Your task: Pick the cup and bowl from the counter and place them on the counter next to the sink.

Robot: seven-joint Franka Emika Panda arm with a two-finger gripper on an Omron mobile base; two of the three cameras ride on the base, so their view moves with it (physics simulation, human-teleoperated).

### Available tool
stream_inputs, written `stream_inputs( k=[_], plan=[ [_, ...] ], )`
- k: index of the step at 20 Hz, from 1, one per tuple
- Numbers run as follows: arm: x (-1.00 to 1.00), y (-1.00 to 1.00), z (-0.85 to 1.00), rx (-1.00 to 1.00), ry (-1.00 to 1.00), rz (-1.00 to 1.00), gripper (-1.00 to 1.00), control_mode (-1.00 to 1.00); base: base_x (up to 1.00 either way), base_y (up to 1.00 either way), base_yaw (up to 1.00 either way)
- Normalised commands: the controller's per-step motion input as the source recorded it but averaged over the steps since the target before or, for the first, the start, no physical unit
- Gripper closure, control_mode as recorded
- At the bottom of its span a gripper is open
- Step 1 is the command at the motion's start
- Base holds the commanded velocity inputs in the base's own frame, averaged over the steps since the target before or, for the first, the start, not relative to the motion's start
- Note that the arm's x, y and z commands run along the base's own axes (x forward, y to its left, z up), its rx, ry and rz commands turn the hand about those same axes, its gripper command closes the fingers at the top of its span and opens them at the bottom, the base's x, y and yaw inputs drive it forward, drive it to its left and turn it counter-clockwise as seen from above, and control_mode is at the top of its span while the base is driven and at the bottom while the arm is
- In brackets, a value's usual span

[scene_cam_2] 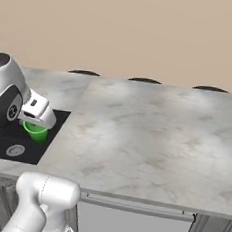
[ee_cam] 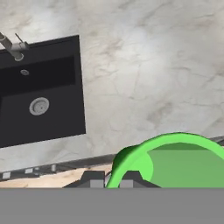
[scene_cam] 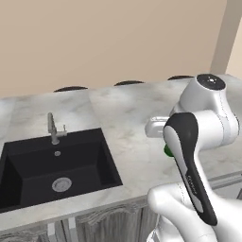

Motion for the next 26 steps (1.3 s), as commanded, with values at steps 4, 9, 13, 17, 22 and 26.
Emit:
stream_inputs(
  k=[4,9,13,17,22,26],
  plan=[
    [0.00,0.00,0.00,0.00,0.00,0.00,1.00,1.00,0.02,-0.02,0.00],
    [0.00,0.00,0.00,0.00,0.00,0.00,1.00,1.00,0.00,0.00,0.00],
    [0.00,0.00,0.00,0.00,0.00,0.00,1.00,1.00,0.00,0.00,0.00],
    [0.00,0.00,0.00,0.00,0.01,0.00,1.00,-1.00,0.00,0.00,0.00],
    [0.29,0.22,-0.01,0.00,0.07,0.00,1.00,-1.00,0.00,0.00,0.00],
    [0.38,0.07,0.00,0.00,0.15,0.00,1.00,-1.00,0.00,0.00,0.00]
  ],
)
